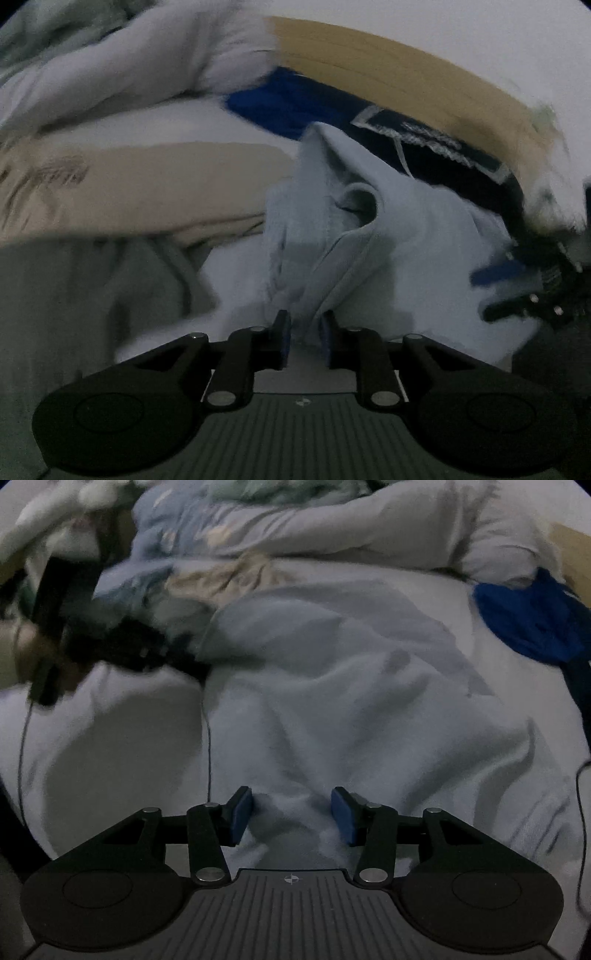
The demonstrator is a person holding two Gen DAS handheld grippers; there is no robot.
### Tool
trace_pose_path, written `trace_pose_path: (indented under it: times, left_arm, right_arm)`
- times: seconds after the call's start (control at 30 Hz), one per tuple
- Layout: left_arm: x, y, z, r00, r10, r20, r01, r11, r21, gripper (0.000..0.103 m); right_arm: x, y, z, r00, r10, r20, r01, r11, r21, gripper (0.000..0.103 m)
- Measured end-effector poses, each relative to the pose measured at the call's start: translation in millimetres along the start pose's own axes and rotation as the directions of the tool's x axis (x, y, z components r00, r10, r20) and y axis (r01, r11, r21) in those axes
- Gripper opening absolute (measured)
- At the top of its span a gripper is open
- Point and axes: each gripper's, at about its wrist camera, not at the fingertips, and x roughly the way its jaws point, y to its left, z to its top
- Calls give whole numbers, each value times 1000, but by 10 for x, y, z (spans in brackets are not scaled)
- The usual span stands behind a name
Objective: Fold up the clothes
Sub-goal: 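Grasp the folded light blue trousers with the left gripper while the right gripper releases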
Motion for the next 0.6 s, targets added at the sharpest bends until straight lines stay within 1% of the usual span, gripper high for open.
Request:
trace_pose_path:
  times: [0.03,0.07,0.1,0.13,0.17,0.2,0.23,0.27,0.3,0.37,0.47,0.6]
  left_arm:
    - [-41,-25,-46,1000,9,12,-8,997,-70,21]
    - [-81,-49,-93,1000,19,23,-16,990,-140,31]
    - [-98,-82,-176,1000,6,28,1,975,-222,41]
    - [-113,-116,-262,999,-9,34,19,952,-304,46]
    - [-128,-149,-348,999,-24,41,38,923,-383,54]
    - [-89,-213,-426,997,-56,49,72,894,-443,57]
    - [-46,-280,-504,994,-88,59,106,860,-499,57]
    - [-2,-347,-581,990,-120,71,139,822,-552,59]
    - [33,-384,-627,989,-129,77,149,798,-584,62]
    - [147,-478,-665,988,-117,101,155,764,-626,64]
    - [319,-494,-629,986,-92,141,164,723,-671,66]
    - [522,-379,-513,979,-85,184,192,686,-701,70]
  right_arm:
    - [-57,-33,-14,1000,1,27,-2,999,41,54]
    - [-119,-72,-31,998,-2,56,-2,996,84,54]
    - [-185,-100,-51,997,-6,82,-4,993,117,56]
    - [-243,-118,-76,995,-13,102,-1,991,135,61]
    - [-297,-134,-102,993,-22,120,5,989,148,64]
    - [-351,-151,-128,990,-32,138,10,987,161,64]
    - [-409,-160,-162,988,-38,149,12,985,170,64]
    - [-458,-177,-195,987,-39,156,11,984,179,64]
    - [-501,-195,-229,986,-37,160,7,982,186,64]
    - [-564,-229,-281,985,-33,168,-2,980,200,64]
    - [-610,-282,-324,984,-19,178,-22,974,224,64]
    - [-657,-258,-379,982,27,189,-71,971,228,64]
